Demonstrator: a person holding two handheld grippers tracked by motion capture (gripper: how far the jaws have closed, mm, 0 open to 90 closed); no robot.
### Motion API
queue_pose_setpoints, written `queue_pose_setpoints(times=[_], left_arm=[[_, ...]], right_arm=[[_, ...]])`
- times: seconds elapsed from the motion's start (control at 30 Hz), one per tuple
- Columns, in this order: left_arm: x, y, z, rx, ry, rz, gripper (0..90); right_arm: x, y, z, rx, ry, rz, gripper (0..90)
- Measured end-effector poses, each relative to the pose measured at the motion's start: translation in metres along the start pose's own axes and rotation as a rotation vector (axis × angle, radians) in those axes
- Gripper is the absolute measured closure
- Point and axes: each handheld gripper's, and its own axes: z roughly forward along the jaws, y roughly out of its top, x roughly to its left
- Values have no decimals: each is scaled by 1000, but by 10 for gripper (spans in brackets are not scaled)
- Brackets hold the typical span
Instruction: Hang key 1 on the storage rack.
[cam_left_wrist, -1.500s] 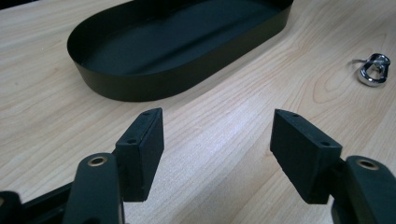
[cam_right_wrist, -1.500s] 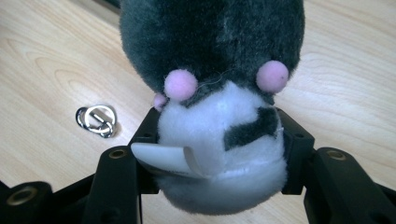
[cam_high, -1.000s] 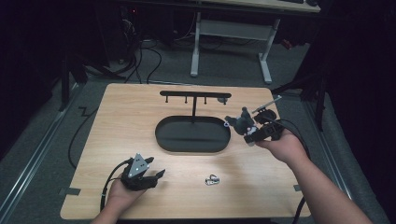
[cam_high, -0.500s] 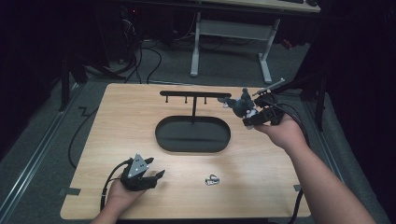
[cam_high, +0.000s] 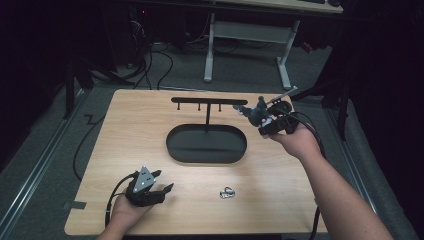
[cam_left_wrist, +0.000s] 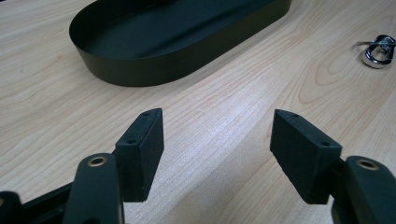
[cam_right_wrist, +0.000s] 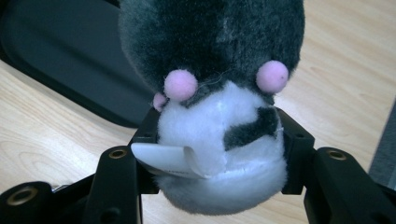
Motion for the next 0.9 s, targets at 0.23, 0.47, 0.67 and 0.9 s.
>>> queue_pose_setpoints(times=[0.23, 0.47, 0.67, 0.9], left_arm=[[-1, -1, 2, 8, -6, 5, 357], [-1, -1, 2, 13, -6, 5, 358], [-1, -2, 5, 20, -10, 1, 358], [-2, -1, 5, 22, -12, 6, 358]], right_arm=[[2, -7, 8, 1, 27, 4, 476], [3, -7, 13, 4, 35, 7, 476], [6, -10, 19, 17, 40, -14, 475], [8, -13, 25, 21, 46, -7, 475]])
